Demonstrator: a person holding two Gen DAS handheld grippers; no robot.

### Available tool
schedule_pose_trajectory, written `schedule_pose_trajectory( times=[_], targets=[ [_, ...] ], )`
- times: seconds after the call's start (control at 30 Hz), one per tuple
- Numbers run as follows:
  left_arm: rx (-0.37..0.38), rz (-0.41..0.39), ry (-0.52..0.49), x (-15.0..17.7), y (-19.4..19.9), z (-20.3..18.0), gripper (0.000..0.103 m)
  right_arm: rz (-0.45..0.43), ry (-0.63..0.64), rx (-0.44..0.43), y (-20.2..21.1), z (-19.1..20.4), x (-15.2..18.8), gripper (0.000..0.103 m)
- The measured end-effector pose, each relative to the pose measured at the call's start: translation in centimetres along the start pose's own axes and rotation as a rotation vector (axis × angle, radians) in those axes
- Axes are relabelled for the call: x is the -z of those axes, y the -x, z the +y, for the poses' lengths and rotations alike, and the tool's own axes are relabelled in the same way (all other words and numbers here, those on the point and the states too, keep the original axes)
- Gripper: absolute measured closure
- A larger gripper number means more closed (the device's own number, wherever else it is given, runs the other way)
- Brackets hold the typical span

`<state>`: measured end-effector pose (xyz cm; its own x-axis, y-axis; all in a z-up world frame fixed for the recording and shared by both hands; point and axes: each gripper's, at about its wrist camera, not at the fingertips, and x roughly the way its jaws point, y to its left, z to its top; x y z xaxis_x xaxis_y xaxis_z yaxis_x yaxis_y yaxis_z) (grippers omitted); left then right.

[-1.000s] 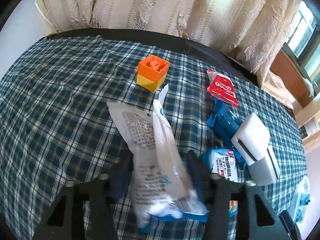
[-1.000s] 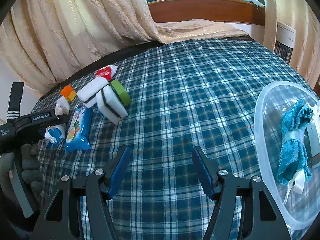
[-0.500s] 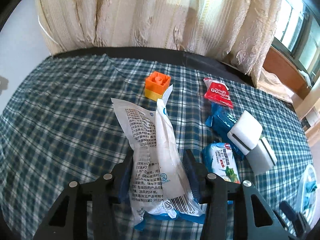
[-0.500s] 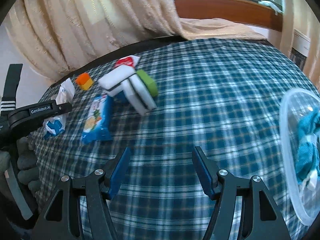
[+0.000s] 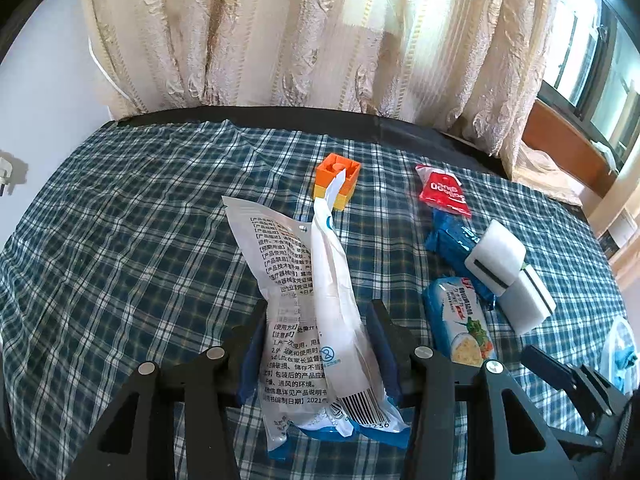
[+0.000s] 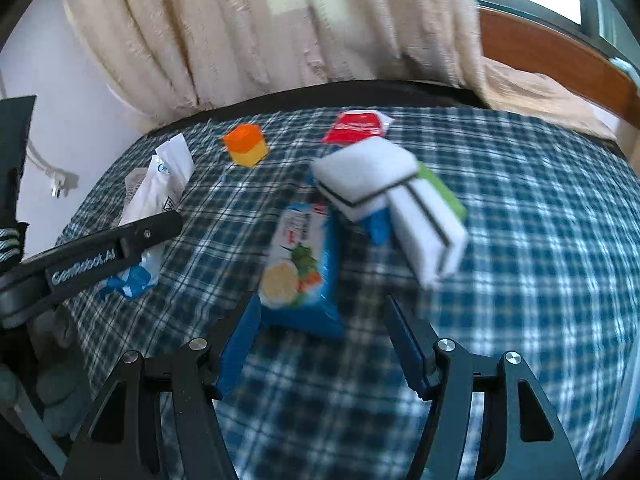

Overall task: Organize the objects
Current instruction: 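Grasp the blue cracker packet with the right gripper while the left holds the snack bag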

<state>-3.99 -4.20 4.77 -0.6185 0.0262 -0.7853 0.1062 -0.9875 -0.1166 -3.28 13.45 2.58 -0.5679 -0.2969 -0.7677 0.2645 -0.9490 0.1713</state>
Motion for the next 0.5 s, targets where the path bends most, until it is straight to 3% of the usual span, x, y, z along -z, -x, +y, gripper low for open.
schedule_pose_trajectory(
  times=[0.27,0.5],
  targets=[
    [-0.01,0.008,0.028,-0.1,-0.3,1.0,0.052,0.03,0.036,0.01,-3.0,1.3,-1.3,0.039],
    [-0.011,0.019,0.029,0.1,-0.6,1.0,0.052,0.034,0.064,0.048,-4.4,1.7,-2.1,0.048]
  ],
)
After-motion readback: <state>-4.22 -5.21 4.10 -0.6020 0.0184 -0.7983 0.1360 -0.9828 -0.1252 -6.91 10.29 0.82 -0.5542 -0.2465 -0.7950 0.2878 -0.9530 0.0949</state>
